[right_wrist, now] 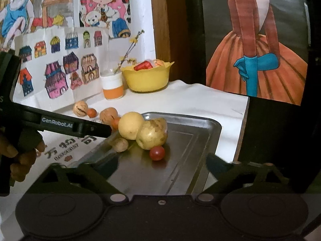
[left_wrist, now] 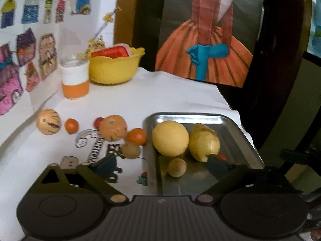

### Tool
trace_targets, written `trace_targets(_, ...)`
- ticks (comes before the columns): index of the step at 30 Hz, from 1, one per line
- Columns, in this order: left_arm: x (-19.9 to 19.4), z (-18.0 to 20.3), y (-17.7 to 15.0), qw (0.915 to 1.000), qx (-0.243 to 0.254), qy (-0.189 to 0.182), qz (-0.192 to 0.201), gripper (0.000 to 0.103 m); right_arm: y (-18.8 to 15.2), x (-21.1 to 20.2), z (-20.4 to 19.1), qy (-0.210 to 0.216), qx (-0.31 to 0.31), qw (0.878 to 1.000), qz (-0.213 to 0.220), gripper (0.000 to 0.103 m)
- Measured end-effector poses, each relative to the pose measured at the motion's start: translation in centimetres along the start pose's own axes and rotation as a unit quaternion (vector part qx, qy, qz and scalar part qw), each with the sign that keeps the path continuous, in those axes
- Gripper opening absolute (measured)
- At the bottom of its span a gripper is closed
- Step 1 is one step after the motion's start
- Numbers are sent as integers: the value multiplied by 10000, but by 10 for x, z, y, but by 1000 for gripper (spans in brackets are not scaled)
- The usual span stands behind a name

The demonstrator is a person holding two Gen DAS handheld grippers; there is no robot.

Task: Organize fruits
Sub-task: 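Withdraw both open tools from the tray toward the loose fruits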

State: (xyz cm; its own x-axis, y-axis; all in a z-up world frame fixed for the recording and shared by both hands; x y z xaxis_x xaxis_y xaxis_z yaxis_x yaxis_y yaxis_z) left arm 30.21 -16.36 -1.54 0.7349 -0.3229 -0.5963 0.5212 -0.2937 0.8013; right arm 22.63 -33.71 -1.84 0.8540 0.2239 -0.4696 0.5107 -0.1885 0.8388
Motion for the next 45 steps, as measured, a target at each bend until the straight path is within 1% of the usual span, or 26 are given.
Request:
trace_targets(2, -6, -4, -3, 10000, -3, 49, 9, 102, 0, -6, -2, 48, -11, 10000, 16, 102)
trace_targets(6, -12, -10, -11, 9999, -48, 89, -115, 102, 0, -18, -8, 30, -69, 10000, 31, 102)
trace_targets(12, -29, -18, -28, 9997, -116, 96, -199, 102, -9, -34, -18, -9, -166, 9998, -67, 102)
trace_targets(16, -42, -21, -40, 9996, -52, 134, -246, 102, -21, -42, -29, -13, -297, 9993, -247, 102)
trace_targets(25, -69, -35, -68, 9989, 32, 258, -396, 102, -45, -55, -59, 133, -427, 9970, -635, 102)
trace_targets(29, -80, -45, -78, 9986, -14, 305, -443, 102, -53, -59, -74, 211, -481, 9955, -795, 102)
trace_targets(39, -108, -73, -96, 9975, -134, 533, -452, 102, -72, -59, -121, 453, -867, 9882, -1175, 102)
trace_targets(45, -119, -95, -106, 9961, -286, 694, -466, 102, -75, -56, -147, 607, -1099, 9839, -1268, 102)
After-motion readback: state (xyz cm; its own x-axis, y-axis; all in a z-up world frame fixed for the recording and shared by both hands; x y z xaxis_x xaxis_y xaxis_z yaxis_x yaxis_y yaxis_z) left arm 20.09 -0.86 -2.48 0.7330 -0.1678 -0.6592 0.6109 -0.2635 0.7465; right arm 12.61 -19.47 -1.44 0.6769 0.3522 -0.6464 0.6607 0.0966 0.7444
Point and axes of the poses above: each gripper's, at about its wrist camera, not at the fingertips, and x roughly the way its jaws point, z to its right, y to its top, the point moved 8 cm from there along x, roughly the way its jaws point, and after that the axes turned 11 degrees about x, right-handed, at the moved point
